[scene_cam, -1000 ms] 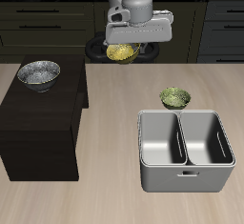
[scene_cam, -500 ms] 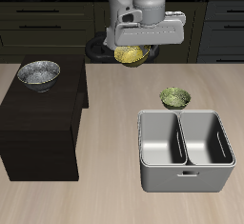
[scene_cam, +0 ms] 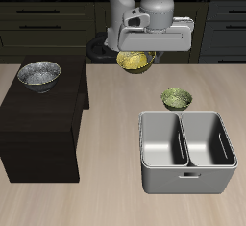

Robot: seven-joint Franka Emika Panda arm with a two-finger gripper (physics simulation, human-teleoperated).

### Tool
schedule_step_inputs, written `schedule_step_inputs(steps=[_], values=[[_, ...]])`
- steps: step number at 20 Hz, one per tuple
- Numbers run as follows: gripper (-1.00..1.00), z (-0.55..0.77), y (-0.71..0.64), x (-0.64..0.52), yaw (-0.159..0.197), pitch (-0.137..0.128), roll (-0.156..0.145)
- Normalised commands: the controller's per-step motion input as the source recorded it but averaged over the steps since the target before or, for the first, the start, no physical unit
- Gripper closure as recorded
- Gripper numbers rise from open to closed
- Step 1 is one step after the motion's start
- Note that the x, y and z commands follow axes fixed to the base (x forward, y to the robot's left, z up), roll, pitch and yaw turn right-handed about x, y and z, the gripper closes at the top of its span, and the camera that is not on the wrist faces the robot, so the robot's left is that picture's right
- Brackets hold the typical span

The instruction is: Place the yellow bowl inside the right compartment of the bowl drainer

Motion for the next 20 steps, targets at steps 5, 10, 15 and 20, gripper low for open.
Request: schedule_step_inputs(steps=[5, 10, 15, 20], values=[[1.00, 0.00, 0.11, 0.40, -0.007, 0.018, -0.016], [1.00, -0.03, 0.12, 0.40, -0.006, 0.011, -0.025], [1.00, -0.02, 0.15, 0.27, 0.031, -0.014, 0.000], [1.00, 0.06, 0.20, 0.40, 0.011, 0.004, -0.005]])
